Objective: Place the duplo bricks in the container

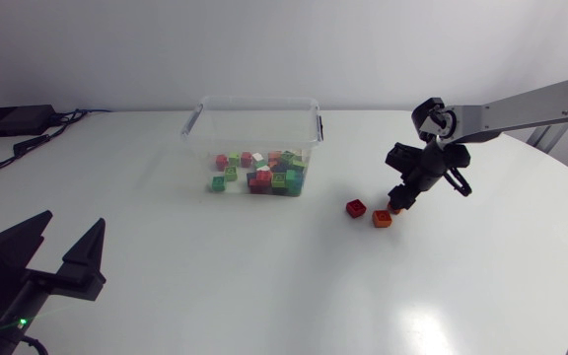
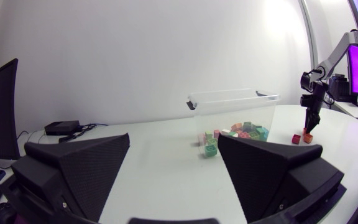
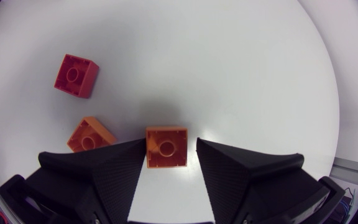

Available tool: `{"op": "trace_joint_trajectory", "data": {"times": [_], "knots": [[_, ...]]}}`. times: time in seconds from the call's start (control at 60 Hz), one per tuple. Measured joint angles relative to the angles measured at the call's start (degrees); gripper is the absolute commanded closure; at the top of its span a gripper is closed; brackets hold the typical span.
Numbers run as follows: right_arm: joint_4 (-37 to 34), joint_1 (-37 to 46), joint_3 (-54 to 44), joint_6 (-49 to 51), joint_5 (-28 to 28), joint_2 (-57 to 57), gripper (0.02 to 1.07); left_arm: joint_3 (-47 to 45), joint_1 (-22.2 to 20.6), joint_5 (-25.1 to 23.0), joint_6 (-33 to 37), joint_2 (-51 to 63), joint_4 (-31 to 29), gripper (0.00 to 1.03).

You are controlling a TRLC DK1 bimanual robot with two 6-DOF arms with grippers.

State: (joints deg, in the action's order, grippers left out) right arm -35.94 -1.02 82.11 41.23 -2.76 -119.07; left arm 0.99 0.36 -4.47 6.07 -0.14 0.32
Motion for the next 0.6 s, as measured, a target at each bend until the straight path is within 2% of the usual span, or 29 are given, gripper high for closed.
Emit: {"op": "trace_joint_trajectory", "data": {"times": [0.35, 0.6], "knots": [[-1.42, 0.33, -0.02, -0.02, -2.38, 1.51, 0.69, 0.0, 0.0, 0.0, 0.0, 0.0, 0.0, 0.05], [-6.8, -2.64, 0.87, -3.63, -8.22, 17.46, 0.69, 0.0, 0.0, 0.0, 0.0, 0.0, 0.0, 0.05]]}}
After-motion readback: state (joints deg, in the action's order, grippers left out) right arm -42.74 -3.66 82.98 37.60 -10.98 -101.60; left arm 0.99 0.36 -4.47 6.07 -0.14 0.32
